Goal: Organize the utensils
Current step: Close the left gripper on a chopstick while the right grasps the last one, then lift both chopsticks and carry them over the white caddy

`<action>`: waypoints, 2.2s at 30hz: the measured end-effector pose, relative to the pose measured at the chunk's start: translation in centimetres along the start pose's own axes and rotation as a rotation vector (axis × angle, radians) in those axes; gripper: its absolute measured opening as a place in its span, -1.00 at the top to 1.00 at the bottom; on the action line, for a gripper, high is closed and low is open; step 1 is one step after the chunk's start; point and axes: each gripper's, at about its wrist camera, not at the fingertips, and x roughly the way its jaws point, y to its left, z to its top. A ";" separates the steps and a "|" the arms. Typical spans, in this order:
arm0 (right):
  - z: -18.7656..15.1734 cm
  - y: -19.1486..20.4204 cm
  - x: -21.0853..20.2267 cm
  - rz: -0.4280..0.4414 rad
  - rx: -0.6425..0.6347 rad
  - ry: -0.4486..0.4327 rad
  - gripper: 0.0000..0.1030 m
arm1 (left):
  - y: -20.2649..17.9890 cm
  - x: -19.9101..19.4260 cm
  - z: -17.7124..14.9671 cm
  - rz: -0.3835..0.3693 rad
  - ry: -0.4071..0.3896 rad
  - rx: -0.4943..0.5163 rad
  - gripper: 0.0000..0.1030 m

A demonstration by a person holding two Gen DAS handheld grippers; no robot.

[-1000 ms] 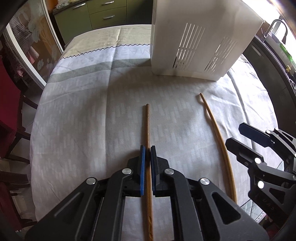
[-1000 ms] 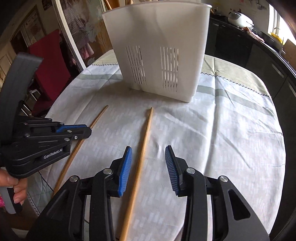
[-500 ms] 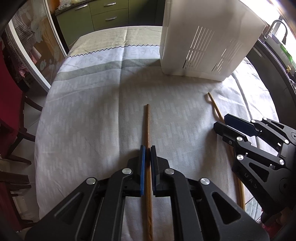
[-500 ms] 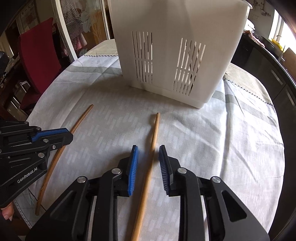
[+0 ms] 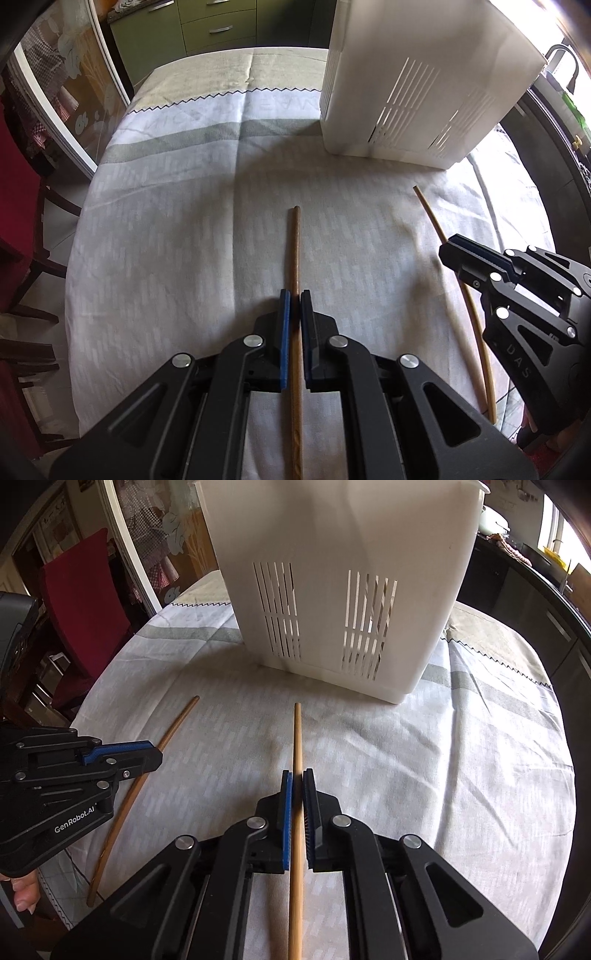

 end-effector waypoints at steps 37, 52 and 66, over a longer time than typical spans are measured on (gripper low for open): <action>-4.7 -2.1 -20.2 0.011 0.039 -0.475 0.87 | -1.2 -15.3 -2.9 -0.061 -0.404 0.046 0.89; -5.2 -2.4 -20.8 0.039 0.038 -0.475 0.87 | -2.6 -17.2 -5.2 -0.051 -0.456 0.114 0.89; 1.3 -1.6 -29.7 0.058 -0.028 -0.655 0.87 | -4.4 -25.2 0.5 -0.059 -0.614 0.149 0.90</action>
